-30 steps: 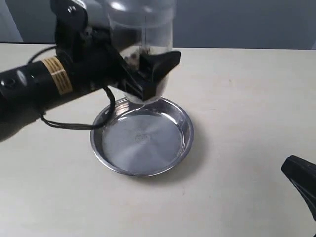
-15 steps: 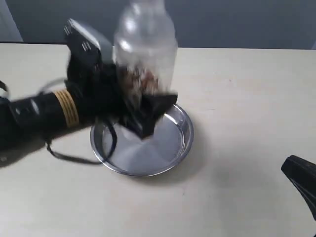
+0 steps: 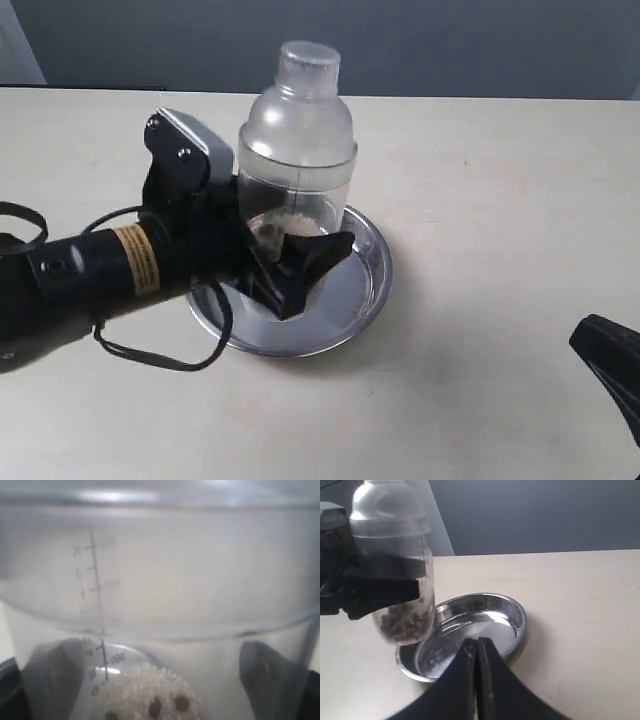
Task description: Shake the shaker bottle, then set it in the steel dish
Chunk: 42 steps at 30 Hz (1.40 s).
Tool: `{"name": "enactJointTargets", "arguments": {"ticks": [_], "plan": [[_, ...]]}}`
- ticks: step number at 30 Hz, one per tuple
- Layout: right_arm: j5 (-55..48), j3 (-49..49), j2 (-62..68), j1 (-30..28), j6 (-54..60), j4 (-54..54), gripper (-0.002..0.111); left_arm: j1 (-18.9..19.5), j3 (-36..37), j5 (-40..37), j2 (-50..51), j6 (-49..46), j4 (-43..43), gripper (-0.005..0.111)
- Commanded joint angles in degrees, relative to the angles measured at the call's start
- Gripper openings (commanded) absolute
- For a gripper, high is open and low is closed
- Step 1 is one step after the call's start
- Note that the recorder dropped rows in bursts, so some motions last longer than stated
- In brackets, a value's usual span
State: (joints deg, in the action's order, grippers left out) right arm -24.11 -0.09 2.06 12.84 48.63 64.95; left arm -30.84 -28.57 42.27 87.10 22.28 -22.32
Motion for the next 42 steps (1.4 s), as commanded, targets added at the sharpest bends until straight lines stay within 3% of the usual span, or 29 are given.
{"name": "enactJointTargets", "arguments": {"ticks": [1,3,5,8,10,11,12,14,16,18,21,22,23,24,26,27,29,30,31,33,34,35,37,38,40,41,42], "plan": [[0.4,0.1,-0.2,-0.2,0.2,0.0,-0.001,0.0,-2.5,11.0,-6.0,-0.2,4.4,0.000],[0.4,0.1,-0.2,-0.2,0.2,0.0,-0.001,-0.1,-3.0,-0.4,-6.3,-0.6,2.0,0.000],[0.4,0.1,-0.2,-0.2,0.2,0.0,-0.001,-0.1,-0.7,-4.8,-1.1,-0.6,-1.1,0.000],[0.4,0.1,-0.2,-0.2,0.2,0.0,-0.001,0.8,1.7,7.0,4.5,-0.4,-0.1,0.000],[0.4,0.1,-0.2,-0.2,0.2,0.0,-0.001,1.9,0.9,17.2,2.3,1.0,0.0,0.000],[0.4,0.1,-0.2,-0.2,0.2,0.0,-0.001,2.3,-0.5,18.0,-0.1,2.1,0.8,0.000],[0.4,0.1,-0.2,-0.2,0.2,0.0,-0.001,2.5,-1.4,15.4,-2.1,2.6,0.8,0.000],[0.4,0.1,-0.2,-0.2,0.2,0.0,-0.001,2.7,-3.8,0.1,-6.0,2.5,-0.5,0.000],[0.5,0.1,-0.2,-0.2,0.2,0.0,-0.001,2.3,-3.0,-10.1,-4.8,0.6,-2.5,0.000],[0.5,0.1,-0.2,-0.2,0.2,0.0,-0.001,2.3,-0.3,-7.8,-1.9,-0.4,-1.2,0.000],[0.5,0.1,-0.2,-0.2,0.2,0.0,-0.001,2.3,1.2,5.4,-1.9,-0.3,0.6,0.000],[0.5,0.1,-0.2,-0.2,0.2,0.0,-0.001,2.3,-1.3,14.2,-5.0,-0.3,3.1,0.000],[0.5,0.1,-0.2,-0.2,0.2,0.0,-0.001,2.3,-2.7,13.6,-7.3,-0.3,3.4,0.000],[0.5,0.1,-0.2,-0.2,0.2,0.0,-0.001,2.3,-5.6,2.4,-10.8,-0.3,1.9,0.000],[0.5,0.1,-0.2,-0.2,0.2,0.0,-0.001,2.0,-3.2,-9.5,-7.1,-0.4,-3.8,0.000],[0.5,0.1,-0.2,-0.2,0.2,0.0,-0.001,2.0,-1.8,-8.8,-4.2,-0.4,-3.6,0.000],[0.5,0.1,-0.2,-0.2,0.2,0.0,-0.001,2.2,1.3,3.1,1.4,-0.2,-1.6,0.000],[0.5,0.1,-0.2,-0.2,0.2,0.0,-0.001,2.2,0.7,13.9,1.6,-0.2,0.7,0.000],[0.5,0.1,-0.2,-0.2,0.2,0.0,-0.001,2.4,-1.4,17.3,-0.4,-0.3,3.6,0.000],[0.3,0.1,-0.2,-0.2,0.2,-0.1,-0.001,3.2,-7.1,5.0,-5.3,-0.5,1.0,0.000],[0.3,0.1,-0.2,-0.2,0.2,-0.1,-0.001,3.2,-7.9,-4.0,-5.0,0.1,-3.4,0.000],[0.3,0.1,-0.2,-0.2,0.2,-0.1,-0.001,2.6,-6.6,-6.9,-2.9,0.8,-6.1,0.000],[0.3,0.1,-0.2,-0.2,0.2,-0.1,-0.001,2.3,-2.8,-0.9,3.8,0.8,-4.2,0.000],[0.3,0.1,-0.2,-0.2,0.2,-0.1,-0.001,2.3,-2.4,6.5,4.6,0.8,-3.3,0.000],[0.3,0.1,-0.2,-0.2,0.2,-0.1,-0.001,2.3,-4.4,13.3,1.7,0.7,-0.4,0.000],[0.3,0.1,-0.2,-0.2,0.2,-0.1,-0.001,2.3,-6.7,12.3,-0.7,0.7,0.1,0.000],[0.3,0.1,-0.2,-0.2,0.2,-0.1,-0.001,2.3,-9.8,3.7,-4.8,0.7,-1.8,0.000]]}}
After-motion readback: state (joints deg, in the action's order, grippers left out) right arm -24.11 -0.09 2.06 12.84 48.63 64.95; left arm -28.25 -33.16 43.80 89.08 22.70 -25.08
